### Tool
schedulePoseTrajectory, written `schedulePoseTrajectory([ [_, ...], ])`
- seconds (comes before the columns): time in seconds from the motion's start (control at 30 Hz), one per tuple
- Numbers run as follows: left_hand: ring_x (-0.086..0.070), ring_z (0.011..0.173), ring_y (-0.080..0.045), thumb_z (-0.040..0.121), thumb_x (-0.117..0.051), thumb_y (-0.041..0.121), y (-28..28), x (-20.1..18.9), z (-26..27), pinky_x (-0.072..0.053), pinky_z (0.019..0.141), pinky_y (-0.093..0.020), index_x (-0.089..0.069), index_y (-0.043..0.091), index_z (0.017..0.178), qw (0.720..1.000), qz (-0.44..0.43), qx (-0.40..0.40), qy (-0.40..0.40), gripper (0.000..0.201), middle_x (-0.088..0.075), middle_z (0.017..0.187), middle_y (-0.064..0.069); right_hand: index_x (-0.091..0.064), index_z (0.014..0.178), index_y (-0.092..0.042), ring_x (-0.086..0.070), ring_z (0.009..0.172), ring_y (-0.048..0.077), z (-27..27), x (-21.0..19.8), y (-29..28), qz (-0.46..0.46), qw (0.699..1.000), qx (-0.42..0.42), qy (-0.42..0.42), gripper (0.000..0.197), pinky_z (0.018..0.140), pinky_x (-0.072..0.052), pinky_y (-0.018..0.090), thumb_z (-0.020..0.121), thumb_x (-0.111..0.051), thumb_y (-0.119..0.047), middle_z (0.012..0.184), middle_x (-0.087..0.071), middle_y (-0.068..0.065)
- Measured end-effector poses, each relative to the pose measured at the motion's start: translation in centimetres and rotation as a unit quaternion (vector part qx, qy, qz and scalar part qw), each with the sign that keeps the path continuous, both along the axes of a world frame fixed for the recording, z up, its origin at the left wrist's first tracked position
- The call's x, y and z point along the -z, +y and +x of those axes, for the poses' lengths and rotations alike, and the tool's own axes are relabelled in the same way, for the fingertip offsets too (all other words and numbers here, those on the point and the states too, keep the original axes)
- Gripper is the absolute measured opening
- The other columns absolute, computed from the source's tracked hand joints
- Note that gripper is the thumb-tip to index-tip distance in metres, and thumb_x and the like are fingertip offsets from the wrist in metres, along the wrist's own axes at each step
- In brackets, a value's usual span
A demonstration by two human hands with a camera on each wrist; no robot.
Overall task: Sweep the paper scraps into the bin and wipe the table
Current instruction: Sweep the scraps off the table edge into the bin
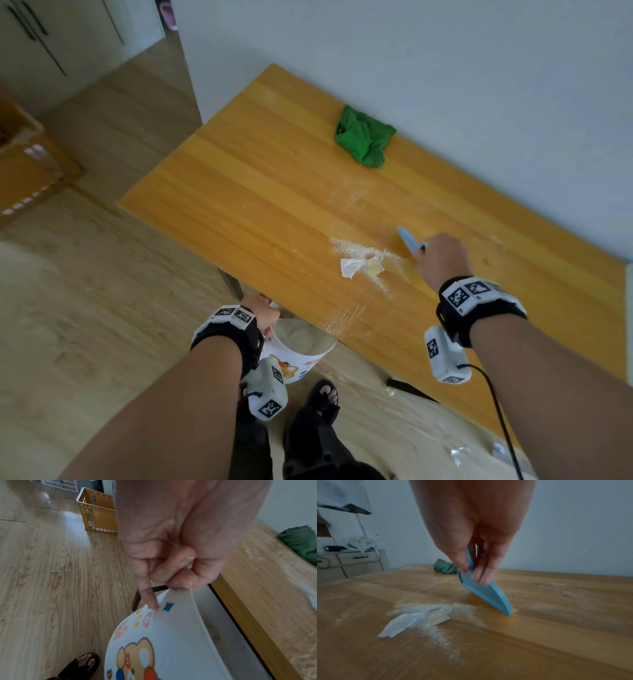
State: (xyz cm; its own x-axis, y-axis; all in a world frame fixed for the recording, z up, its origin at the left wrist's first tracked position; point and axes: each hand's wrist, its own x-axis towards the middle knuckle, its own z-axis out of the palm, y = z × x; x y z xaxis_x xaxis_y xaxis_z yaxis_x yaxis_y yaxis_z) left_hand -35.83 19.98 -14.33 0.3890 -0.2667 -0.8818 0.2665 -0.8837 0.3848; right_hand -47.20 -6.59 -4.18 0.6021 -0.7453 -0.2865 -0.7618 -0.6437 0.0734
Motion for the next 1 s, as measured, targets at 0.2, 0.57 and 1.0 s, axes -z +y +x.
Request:
schedulePoseTrajectory([
  [0.2,-0.059,0.074,-0.03,0.093,-0.045,0.005,-0.1,0.5,0.0,-0.054,0.094,-0.044,-0.044,-0.006,0.14,1.0,0.002,-0.008,0.016,0.048,-0.057,0.045,-0.007,-0.048,0.057,-0.006,-0.02,0.038,0.015,1.1,0.3,2.1,0.116,0.991,-0.017,-0.063,0.04,0.039,-0.019,0.022,0.095,-0.049,-0.018,0.044,-0.029,0.002],
  [0.57,-0.055,0.057,-0.027,0.093,-0.046,0.004,-0.3,1.0,0.1,-0.057,0.089,-0.047,-0.038,-0.005,0.143,0.999,0.001,-0.03,0.016,0.051,-0.056,0.036,-0.006,-0.036,0.052,-0.012,-0.03,0.038,0.015,-1.8,-0.8,3.8,0.051,0.995,0.072,-0.043,0.044,0.037,-0.021,0.023,0.095,-0.045,-0.017,0.047,-0.035,0.002],
  [1.0,-0.054,0.053,-0.023,0.095,-0.041,0.005,-0.2,-0.4,0.0,-0.056,0.09,-0.047,-0.023,0.011,0.153,1.0,-0.001,0.009,0.006,0.061,-0.064,0.069,-0.014,-0.032,0.053,-0.012,-0.028,0.041,0.018,-2.1,-1.3,5.5,0.077,0.972,0.167,-0.149,0.039,0.041,-0.021,0.023,0.091,-0.043,-0.011,0.048,-0.033,0.003],
])
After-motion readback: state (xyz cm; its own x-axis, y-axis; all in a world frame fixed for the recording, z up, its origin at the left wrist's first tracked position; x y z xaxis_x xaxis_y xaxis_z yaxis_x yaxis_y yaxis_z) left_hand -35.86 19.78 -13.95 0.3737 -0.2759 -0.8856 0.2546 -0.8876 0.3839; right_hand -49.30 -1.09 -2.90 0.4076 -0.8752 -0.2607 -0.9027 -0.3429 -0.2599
